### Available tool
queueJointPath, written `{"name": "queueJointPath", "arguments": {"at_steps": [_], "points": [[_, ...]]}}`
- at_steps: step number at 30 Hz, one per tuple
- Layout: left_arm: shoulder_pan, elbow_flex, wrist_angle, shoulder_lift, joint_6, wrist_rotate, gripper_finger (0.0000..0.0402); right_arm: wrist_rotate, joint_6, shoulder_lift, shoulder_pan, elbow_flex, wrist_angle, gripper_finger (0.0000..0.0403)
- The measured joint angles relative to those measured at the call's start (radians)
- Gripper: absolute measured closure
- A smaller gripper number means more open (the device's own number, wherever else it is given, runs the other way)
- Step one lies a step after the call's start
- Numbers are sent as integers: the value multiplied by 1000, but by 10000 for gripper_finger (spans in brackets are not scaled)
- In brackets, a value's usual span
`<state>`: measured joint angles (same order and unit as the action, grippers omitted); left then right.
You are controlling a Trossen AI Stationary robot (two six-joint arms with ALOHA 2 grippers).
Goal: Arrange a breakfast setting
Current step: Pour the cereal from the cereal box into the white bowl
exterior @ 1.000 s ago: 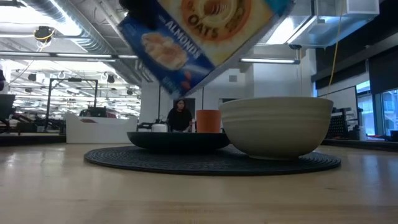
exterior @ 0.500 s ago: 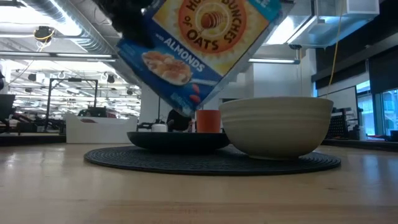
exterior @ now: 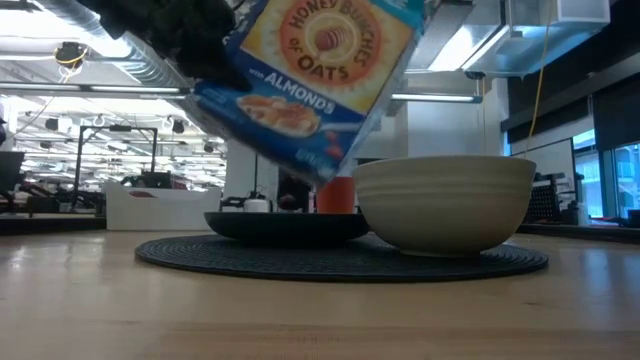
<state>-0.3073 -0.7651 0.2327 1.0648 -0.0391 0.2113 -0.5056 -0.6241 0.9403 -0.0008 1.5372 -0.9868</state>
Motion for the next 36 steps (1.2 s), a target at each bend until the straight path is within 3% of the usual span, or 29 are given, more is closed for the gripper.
{"name": "queueJointPath", "arguments": {"at_steps": [6,14,22,29,36], "points": [[-82,14,-113,-40,18,118,402,135,-23,-34,1,-84,24,129],[-139,15,-299,-37,22,284,402,308,110,-18,1,-363,546,129],[-144,15,-312,-37,20,307,402,382,237,100,0,-441,858,129],[-127,16,-299,-37,47,306,402,414,256,189,-52,-439,950,129],[-102,16,-305,-37,93,303,402,496,230,187,-84,-439,992,129]]}}
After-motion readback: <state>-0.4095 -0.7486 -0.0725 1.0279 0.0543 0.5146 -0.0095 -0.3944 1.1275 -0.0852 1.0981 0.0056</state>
